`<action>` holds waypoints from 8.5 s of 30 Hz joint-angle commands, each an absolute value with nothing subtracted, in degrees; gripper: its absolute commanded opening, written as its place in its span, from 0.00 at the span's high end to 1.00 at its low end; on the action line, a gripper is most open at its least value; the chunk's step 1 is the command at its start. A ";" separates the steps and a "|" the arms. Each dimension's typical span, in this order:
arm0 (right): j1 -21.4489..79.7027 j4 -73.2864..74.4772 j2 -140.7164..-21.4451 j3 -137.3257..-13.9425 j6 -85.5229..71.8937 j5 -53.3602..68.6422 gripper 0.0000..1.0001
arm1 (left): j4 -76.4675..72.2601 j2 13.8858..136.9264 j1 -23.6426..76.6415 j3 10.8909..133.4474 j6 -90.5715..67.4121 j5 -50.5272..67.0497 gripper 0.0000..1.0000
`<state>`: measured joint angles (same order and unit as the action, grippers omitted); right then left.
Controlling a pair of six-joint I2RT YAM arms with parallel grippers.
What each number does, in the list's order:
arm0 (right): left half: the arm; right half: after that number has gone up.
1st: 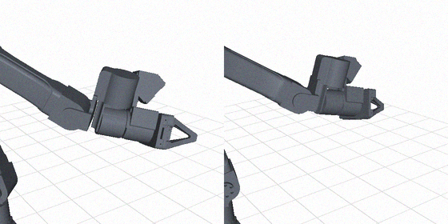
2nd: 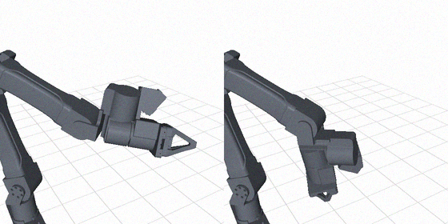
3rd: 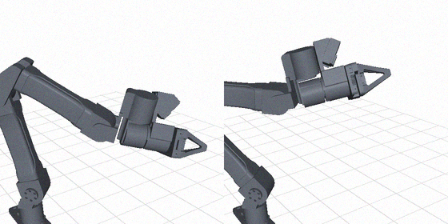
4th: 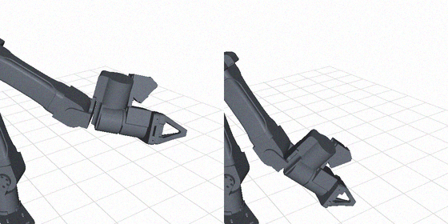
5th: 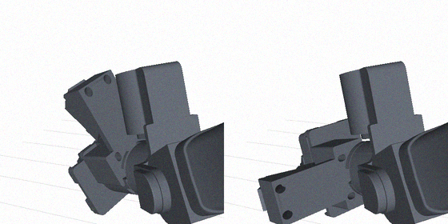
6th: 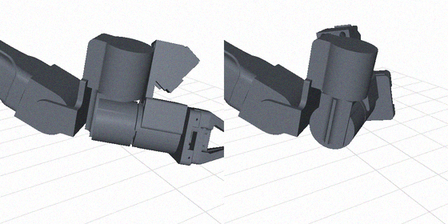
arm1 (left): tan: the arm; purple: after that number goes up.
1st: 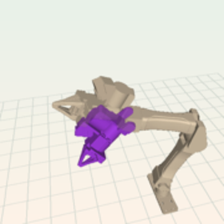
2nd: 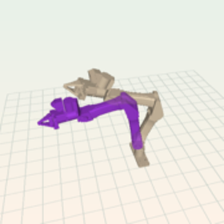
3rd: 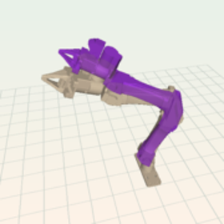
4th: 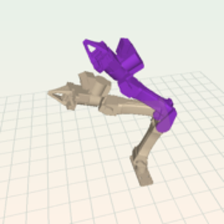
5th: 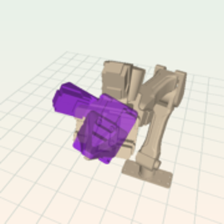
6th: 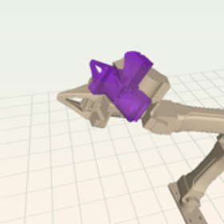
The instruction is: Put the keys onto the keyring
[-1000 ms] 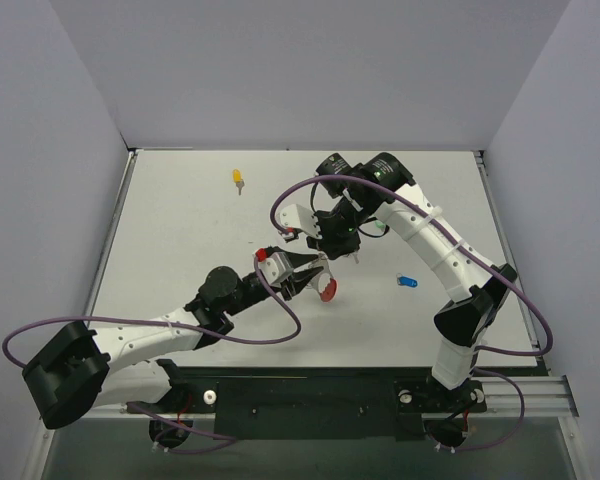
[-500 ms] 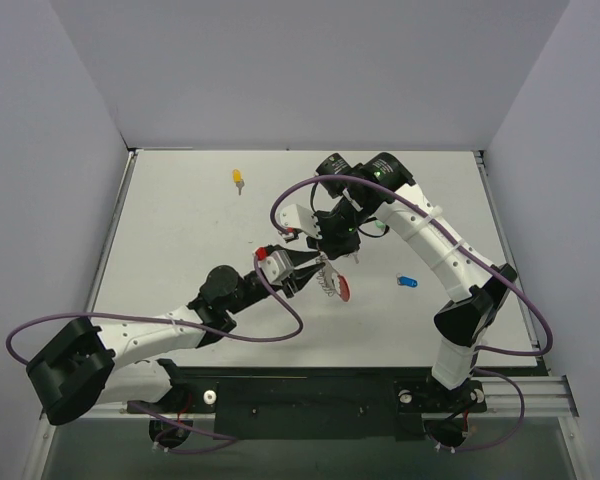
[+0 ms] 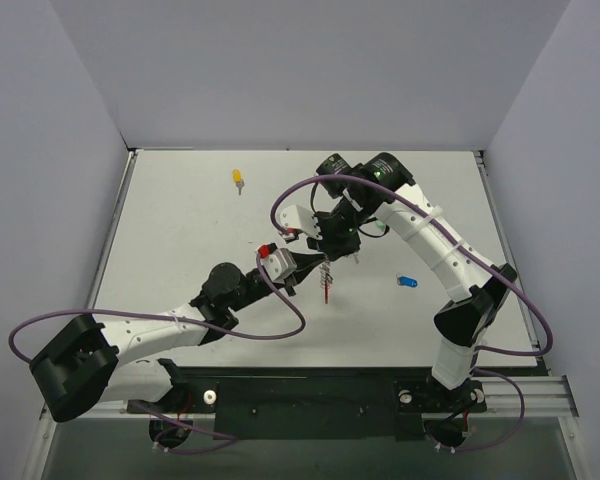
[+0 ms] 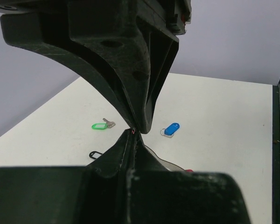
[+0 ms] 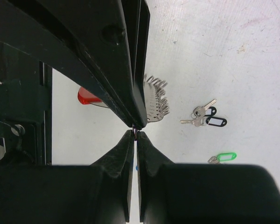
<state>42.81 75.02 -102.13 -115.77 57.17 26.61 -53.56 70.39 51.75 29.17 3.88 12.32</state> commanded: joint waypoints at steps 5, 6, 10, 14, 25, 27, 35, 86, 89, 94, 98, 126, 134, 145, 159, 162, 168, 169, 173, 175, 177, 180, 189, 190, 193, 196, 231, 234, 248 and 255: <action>36.50 89.65 -101.78 -116.63 56.86 39.25 0.55 | -62.11 66.71 51.77 27.34 -3.42 8.63 1.00; 35.17 89.65 -101.17 -116.54 57.56 41.20 0.52 | -63.97 65.75 51.77 25.33 -5.95 7.92 1.00; 30.06 89.04 -98.54 -113.83 64.59 50.09 0.47 | -74.60 64.69 51.59 20.40 -13.07 3.70 1.00; 30.06 81.41 -95.54 -107.15 65.92 56.24 0.48 | -84.28 66.09 51.59 18.02 -16.43 2.11 1.00; 33.57 78.49 -99.75 -108.36 62.14 60.91 0.53 | -86.22 67.59 51.68 19.34 -17.84 4.30 1.00; 33.84 78.49 -100.28 -109.16 61.70 60.82 0.54 | -86.66 67.76 51.68 19.42 -18.19 4.75 1.00; 33.05 77.08 -101.07 -109.78 60.03 60.47 0.55 | -87.10 67.76 51.68 19.77 -18.81 6.33 1.00; 41.75 82.35 -103.71 -114.78 60.12 37.36 1.00 | -35.87 47.11 51.06 25.66 -7.13 10.10 0.46; 42.27 82.97 -104.06 -115.84 59.94 36.56 1.00 | -32.18 49.91 51.15 28.73 -5.80 12.65 0.47; 42.63 83.32 -104.50 -116.02 59.77 36.30 1.00 | -34.10 53.87 51.15 30.23 -3.79 12.13 0.46; 42.71 83.58 -104.59 -116.02 59.85 36.39 1.00 | -35.42 55.98 51.15 31.20 -2.47 11.34 0.49; 42.63 84.72 -104.68 -116.54 60.73 37.35 1.00 | -34.45 61.00 51.06 33.84 1.58 12.92 0.73; 42.71 84.90 -104.68 -116.54 60.82 37.35 1.00 | -34.45 61.61 51.06 34.10 1.67 12.83 0.77; 42.71 85.08 -104.77 -116.54 60.91 37.62 1.00 | -34.63 61.70 51.15 34.10 1.58 13.27 1.00; 36.31 85.43 -101.08 -115.93 60.64 45.70 0.39 | -49.38 54.23 47.82 23.04 -7.03 14.76 1.00; 33.32 84.90 -98.62 -113.47 62.57 49.74 0.39 | -54.56 52.39 46.67 19.70 -7.82 18.27 1.00; 29.62 84.64 -94.57 -107.76 68.55 55.28 0.40 | -58.01 50.72 44.74 18.63 -8.44 25.56 1.00; 29.36 84.64 -94.22 -106.97 69.16 55.72 0.40 | -58.01 50.54 44.39 18.81 -8.09 26.10 1.00; 27.95 84.55 -93.78 -105.39 70.31 56.86 0.40 | -57.83 50.19 43.68 19.33 -8.44 29.00 1.00; 26.20 84.46 -93.52 -104.25 70.84 57.82 0.40 | -58.09 50.45 43.33 19.51 -9.40 29.53 1.00; 24.27 84.20 -92.99 -102.75 71.19 58.97 0.40 | -58.27 50.45 42.89 19.51 -10.63 29.53 1.00; 19.79 80.97 -92.11 -98.89 69.19 60.38 0.40 | -56.87 50.54 41.58 20.56 -14.57 29.36 1.00; -2.00 43.28 -81.75 -72.97 37.80 41.68 0.43 | -45.55 49.84 37.27 25.66 -19.96 32.87 1.00; -2.98 42.11 -81.30 -70.34 35.97 39.14 0.43 | -44.14 49.31 37.00 26.53 -19.60 32.96 1.00; -6.23 41.04 -82.79 -68.29 31.22 37.97 0.43 | -38.25 47.99 36.65 27.86 -16.54 32.87 1.00; -6.33 41.22 -86.73 -67.85 28.84 34.55 0.49 | -35.60 46.50 36.65 27.86 -14.68 32.78 1.00; 2.29 38.93 -106.08 -71.37 25.49 23.55 0.76 | -39.29 43.42 36.65 24.52 -15.64 32.17 1.00; 2.29 39.11 -106.52 -71.54 25.58 23.21 0.78 | -39.29 43.42 36.65 24.52 -15.64 32.08 1.00; 2.99 40.25 -107.84 -72.16 25.66 23.55 0.83 | -39.29 43.24 36.65 24.52 -15.64 31.99 1.00; 3.16 41.22 -108.72 -72.60 25.84 23.73 0.83 | -39.29 43.24 36.65 24.52 -15.64 31.99 1.00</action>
<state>2.72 37.60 -107.13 -70.98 25.74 23.99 -35.35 43.88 36.91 24.12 -15.66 31.77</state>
